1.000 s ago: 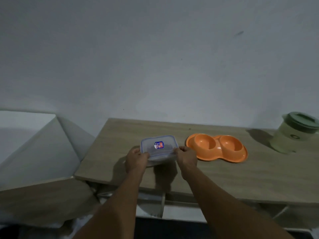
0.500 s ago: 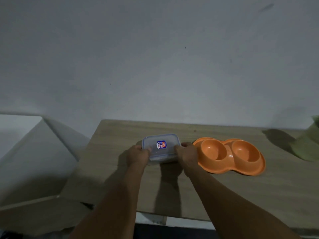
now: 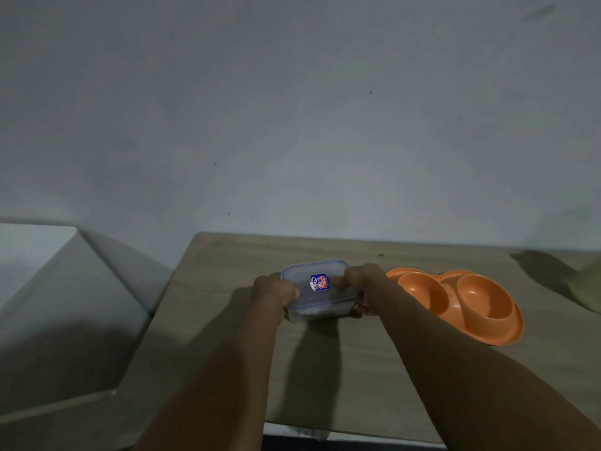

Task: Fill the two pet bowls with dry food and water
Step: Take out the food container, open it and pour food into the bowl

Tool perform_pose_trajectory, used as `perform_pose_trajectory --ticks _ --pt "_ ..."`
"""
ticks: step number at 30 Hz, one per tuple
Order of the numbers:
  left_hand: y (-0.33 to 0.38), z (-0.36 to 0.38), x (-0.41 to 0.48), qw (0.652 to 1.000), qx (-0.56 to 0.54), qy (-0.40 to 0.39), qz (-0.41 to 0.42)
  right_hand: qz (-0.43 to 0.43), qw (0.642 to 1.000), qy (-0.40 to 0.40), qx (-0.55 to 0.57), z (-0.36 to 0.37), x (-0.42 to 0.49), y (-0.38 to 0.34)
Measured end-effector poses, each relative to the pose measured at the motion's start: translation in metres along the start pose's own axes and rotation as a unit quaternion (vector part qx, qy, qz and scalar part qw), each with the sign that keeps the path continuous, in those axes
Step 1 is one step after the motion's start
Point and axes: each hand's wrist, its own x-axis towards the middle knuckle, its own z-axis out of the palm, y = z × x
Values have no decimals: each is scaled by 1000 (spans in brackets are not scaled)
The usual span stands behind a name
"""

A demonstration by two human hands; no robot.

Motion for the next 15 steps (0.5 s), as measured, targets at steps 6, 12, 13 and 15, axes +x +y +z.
perform_pose_trajectory --ticks 6,12,13,15 --pt "6 1 6 997 -18 -42 -57 56 996 -70 16 -4 -2 -3" --pt "-13 8 37 998 -51 16 -18 39 998 -39 39 -4 1 -5" --pt "-14 8 36 998 -50 20 -15 38 996 -40 65 -4 1 0" --pt "0 9 8 999 -37 21 -18 35 987 -55 144 -2 -1 11"
